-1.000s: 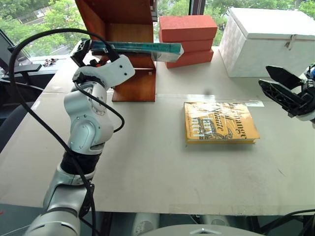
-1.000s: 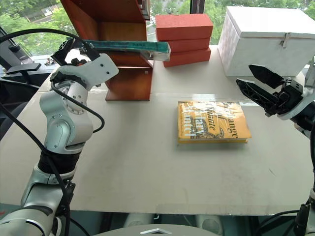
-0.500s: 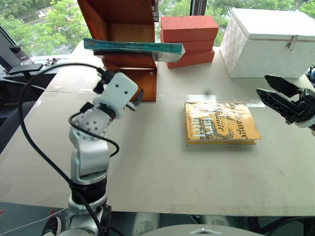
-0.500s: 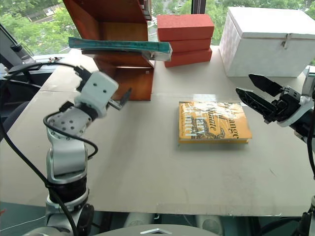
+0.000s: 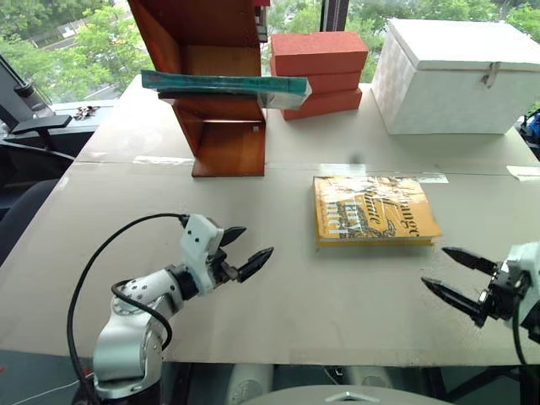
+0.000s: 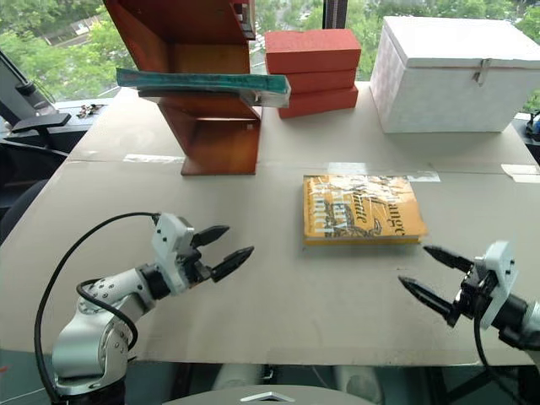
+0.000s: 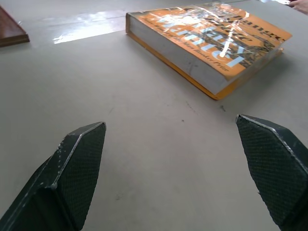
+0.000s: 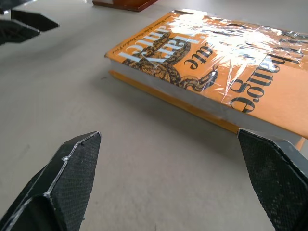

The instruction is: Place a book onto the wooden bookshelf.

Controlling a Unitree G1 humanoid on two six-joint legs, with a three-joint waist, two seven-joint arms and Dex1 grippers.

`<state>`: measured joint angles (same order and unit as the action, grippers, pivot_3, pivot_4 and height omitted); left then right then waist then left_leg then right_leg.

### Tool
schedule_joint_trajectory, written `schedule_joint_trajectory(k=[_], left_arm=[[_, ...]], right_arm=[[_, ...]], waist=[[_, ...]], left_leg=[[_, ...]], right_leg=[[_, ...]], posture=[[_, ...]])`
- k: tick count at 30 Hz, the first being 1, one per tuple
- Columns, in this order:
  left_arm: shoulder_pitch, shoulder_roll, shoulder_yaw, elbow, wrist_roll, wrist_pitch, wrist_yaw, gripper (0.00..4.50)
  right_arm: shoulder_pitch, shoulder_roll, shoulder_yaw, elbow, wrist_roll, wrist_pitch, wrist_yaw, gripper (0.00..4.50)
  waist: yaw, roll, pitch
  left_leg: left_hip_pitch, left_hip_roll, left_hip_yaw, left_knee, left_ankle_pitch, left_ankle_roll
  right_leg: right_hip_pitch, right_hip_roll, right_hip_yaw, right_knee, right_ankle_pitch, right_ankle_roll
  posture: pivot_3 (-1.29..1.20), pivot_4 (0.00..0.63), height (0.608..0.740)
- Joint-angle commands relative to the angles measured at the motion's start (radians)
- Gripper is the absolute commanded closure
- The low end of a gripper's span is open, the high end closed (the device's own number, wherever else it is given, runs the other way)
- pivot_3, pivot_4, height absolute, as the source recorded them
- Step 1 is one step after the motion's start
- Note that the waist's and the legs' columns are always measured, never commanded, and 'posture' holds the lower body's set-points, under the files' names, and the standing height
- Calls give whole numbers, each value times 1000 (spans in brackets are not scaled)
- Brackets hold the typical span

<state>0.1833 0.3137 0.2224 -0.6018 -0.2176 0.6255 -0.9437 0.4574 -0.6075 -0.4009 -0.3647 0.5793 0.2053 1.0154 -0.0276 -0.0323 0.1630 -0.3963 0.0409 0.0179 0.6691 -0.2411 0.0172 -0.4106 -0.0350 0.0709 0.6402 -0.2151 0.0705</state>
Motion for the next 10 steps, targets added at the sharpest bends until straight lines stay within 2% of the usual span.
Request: schedule_joint_trajectory(k=[1, 4, 10], left_arm=[[57, 8, -27, 14, -33, -95, 10, 58], [79, 31, -55, 35, -17, -152, 41, 58], [67, 58, -86, 59, -14, -246, 94, 58]], right_arm=[[21, 38, 27, 61, -73, -132, 19, 0], [17, 63, 51, 120, -121, -221, 21, 0], [-1, 71, 71, 173, -138, -283, 16, 0]], waist=[[-7, 0, 0], [-8, 0, 0], [-11, 2, -1]], left_leg=[[0, 1, 0, 0, -2, -3], [0, 2, -2, 0, -2, -4], [-1, 0, 3, -1, -3, -4]], right_leg=[[-1, -1, 0, 0, 0, 0], [-2, -4, 1, -1, 0, 0], [-3, -12, 0, -4, 0, 0]], posture=[[0, 150, 740], [0, 150, 740], [0, 150, 740]])
